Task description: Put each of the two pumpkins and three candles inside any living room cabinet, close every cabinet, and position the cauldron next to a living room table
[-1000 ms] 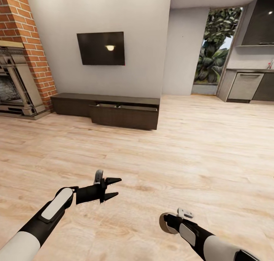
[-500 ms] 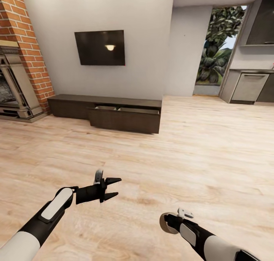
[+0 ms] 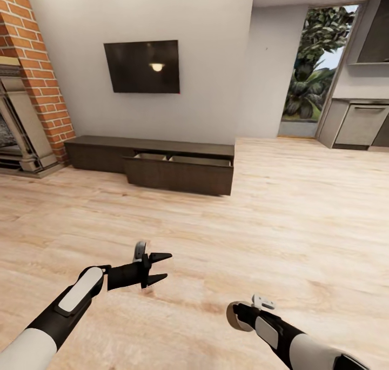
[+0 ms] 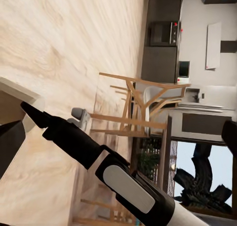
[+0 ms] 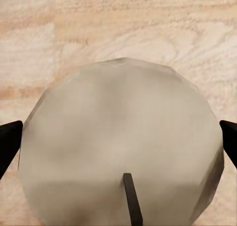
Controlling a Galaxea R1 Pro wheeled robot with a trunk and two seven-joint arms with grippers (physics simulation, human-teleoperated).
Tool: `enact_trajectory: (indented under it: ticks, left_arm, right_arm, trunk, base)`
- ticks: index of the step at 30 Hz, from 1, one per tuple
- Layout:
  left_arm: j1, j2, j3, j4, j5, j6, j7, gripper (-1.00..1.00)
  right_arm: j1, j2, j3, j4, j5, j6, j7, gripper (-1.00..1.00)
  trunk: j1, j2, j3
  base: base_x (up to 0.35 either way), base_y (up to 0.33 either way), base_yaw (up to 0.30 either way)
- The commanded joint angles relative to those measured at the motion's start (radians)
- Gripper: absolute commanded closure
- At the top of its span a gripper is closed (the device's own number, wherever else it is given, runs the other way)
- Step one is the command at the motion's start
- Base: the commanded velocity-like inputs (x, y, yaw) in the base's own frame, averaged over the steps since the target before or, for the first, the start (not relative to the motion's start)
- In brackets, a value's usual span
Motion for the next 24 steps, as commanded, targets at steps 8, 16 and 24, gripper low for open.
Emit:
enact_trajectory:
  ticks: [8, 16, 24]
  left_arm:
    - [-0.001, 0.000, -0.002, 0.001, -0.007, -0.001, -0.009, -1.00]
    - [-0.001, 0.000, -0.004, 0.002, -0.007, -0.001, -0.009, -1.00]
    - [-0.001, 0.011, -0.002, 0.002, -0.006, -0.001, -0.011, -1.00]
  right_arm:
    - [0.000, -0.002, 0.006, -0.005, -0.004, 0.004, -0.007, 1.00]
    - [0.000, -0.096, 0.000, -0.302, -0.028, 0.022, -0.022, 1.00]
    - [0.000, -0.259, -0.029, -0.498, -0.109, 0.177, -0.218, 1.00]
  trunk:
    - [0.000, 0.000, -0.001]
    - [0.000, 0.000, -0.001]
    - [0.000, 0.000, -0.001]
  base:
    - [0.322, 0.126, 0.000]
    - [0.321, 0.127, 0.000]
    - [0.321, 0.127, 0.000]
